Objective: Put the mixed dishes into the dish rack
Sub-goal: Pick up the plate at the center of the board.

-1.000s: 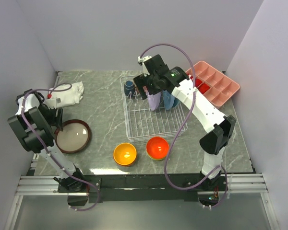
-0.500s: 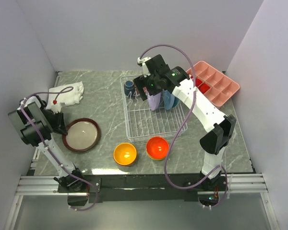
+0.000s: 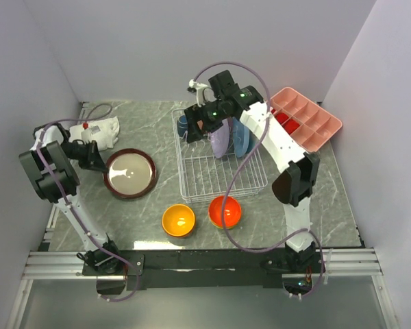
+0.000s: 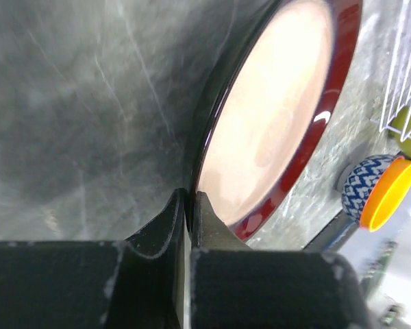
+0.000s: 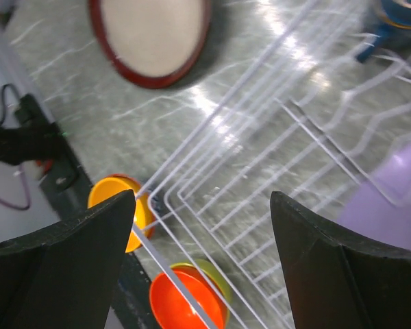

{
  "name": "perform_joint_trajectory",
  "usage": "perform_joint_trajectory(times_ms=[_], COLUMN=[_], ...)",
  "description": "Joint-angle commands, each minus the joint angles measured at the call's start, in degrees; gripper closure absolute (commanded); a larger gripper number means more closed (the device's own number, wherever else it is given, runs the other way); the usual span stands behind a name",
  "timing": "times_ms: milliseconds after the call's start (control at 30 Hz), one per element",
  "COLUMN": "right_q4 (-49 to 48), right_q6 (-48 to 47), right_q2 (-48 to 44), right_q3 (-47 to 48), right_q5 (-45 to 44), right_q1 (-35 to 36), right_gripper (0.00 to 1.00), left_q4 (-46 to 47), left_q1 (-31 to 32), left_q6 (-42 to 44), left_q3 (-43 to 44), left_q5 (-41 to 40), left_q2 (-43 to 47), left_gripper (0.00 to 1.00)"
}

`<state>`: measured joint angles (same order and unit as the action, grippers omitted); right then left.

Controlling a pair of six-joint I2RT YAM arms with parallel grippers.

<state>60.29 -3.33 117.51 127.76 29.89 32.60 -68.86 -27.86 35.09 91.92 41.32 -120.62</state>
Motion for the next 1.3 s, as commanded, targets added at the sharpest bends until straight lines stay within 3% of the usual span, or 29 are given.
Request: perform_joint_trajectory(times_ms=[0,200,467,733,967,1067,1167,1200,1267], right_q4=[1.3,-2.0,-5.7,-9.0,-10.1,-10.8,-12.0,-12.4,-12.7], right_q6=[-1.1,2.0,3.2,7.5,9.0,9.5,10.7,10.8,11.1], right_q2=[4.2,13.9,24.2,29.7,32.5,33.5,33.7,33.7,33.4], right_q3=[6.6,16.9,26.5,29.2,30.4,30.5,30.0,29.8,29.1], right_q5=[11.9,17.2,12.8,1.4,3.0,9.1,15.7,16.9,19.1], right_q1=[1.1,3.2,8.2,10.0,10.4,10.4,10.6,10.7,10.9], right_gripper=[0.13,0.13,0.12,0.08,0.08,0.12,0.22,0.31,0.42], left_q4=[-9.8,-9.9,-10.1,-10.1,-10.2,-10.2,-10.2,-10.2,-10.1], left_q1=[-0.3,-0.4,-0.3,-0.3,0.1,0.1,0.3,0.5,0.7], left_q6=[6.0,10.0,12.3,10.5,9.5,9.2,8.8,8.8,8.9], left_q3=[3.4,1.2,-2.2,-1.5,-2.5,-2.5,-2.3,-2.2,-1.8], left_q5=[12.4,16.9,20.4,22.7,23.5,23.8,24.0,24.0,24.1], left_q2=[0.7,2.1,6.1,9.5,11.8,12.1,11.6,11.5,10.8], left_gripper=[0.99,0.99,0.99,0.99,0.99,0.99,0.99,0.99,0.99])
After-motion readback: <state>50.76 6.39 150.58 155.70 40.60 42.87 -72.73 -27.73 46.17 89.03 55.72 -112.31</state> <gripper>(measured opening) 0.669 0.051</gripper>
